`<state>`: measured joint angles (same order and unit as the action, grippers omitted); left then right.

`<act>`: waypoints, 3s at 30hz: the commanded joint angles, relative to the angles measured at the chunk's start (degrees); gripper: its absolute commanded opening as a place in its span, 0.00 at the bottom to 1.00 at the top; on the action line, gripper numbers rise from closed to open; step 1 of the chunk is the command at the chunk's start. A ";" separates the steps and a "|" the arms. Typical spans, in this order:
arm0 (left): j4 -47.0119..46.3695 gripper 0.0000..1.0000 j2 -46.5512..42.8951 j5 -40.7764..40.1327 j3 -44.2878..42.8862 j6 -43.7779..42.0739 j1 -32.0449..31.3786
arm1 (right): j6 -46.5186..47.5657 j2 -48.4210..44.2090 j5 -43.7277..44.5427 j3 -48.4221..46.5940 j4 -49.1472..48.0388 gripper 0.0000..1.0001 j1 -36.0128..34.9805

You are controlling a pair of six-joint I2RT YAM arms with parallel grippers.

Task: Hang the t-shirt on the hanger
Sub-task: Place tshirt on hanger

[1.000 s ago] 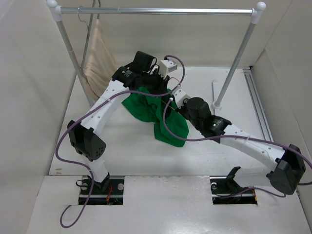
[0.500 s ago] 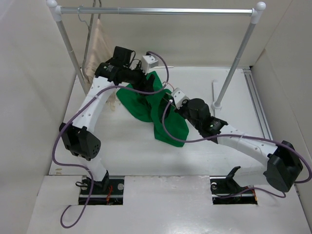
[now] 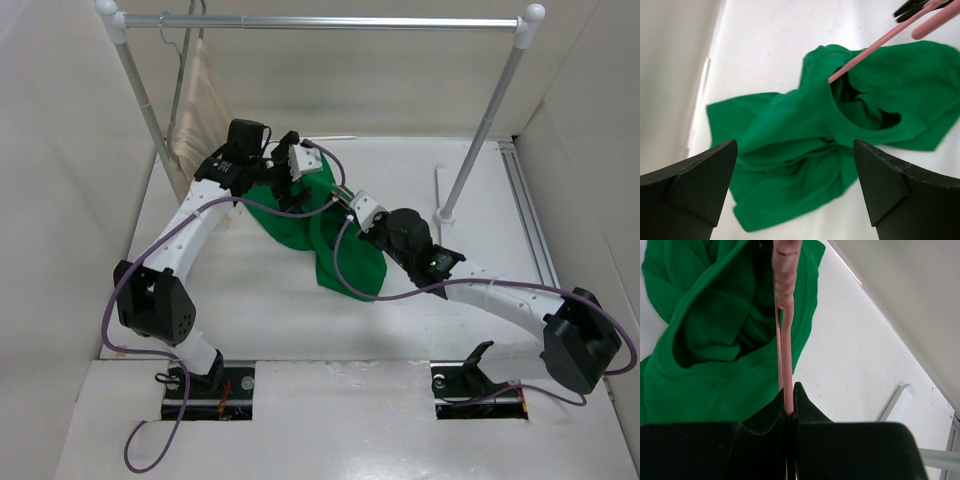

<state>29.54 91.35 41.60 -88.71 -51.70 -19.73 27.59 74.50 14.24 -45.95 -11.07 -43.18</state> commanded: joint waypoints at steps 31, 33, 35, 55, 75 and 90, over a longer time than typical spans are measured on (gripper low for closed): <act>35.24 0.22 28.09 16.84 -27.75 -43.67 1.36 | 0.53 10.13 -8.26 -7.74 -5.63 0.00 3.80; 35.24 0.23 28.09 17.55 -26.97 -43.66 1.36 | 0.53 10.92 -9.58 -8.27 -5.63 0.00 3.80; 35.24 0.25 28.09 17.55 -25.12 -43.66 1.36 | 1.23 11.55 -10.10 -9.94 -5.63 0.00 3.80; 3.62 0.00 18.53 7.18 -13.27 3.62 3.64 | -8.25 -3.71 -3.88 -10.03 6.75 0.80 8.99; -7.57 0.00 1.81 -3.55 10.22 19.62 1.97 | -26.19 11.62 -22.84 -10.21 8.54 0.63 4.15; -5.03 0.00 0.15 -4.60 13.12 23.84 1.97 | -30.32 31.40 -18.90 -7.83 -3.87 0.22 2.22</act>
<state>23.90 95.11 36.51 -75.94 -30.04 -17.78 -0.23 104.22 -5.78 -53.67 -11.44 -41.25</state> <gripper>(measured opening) 0.032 0.266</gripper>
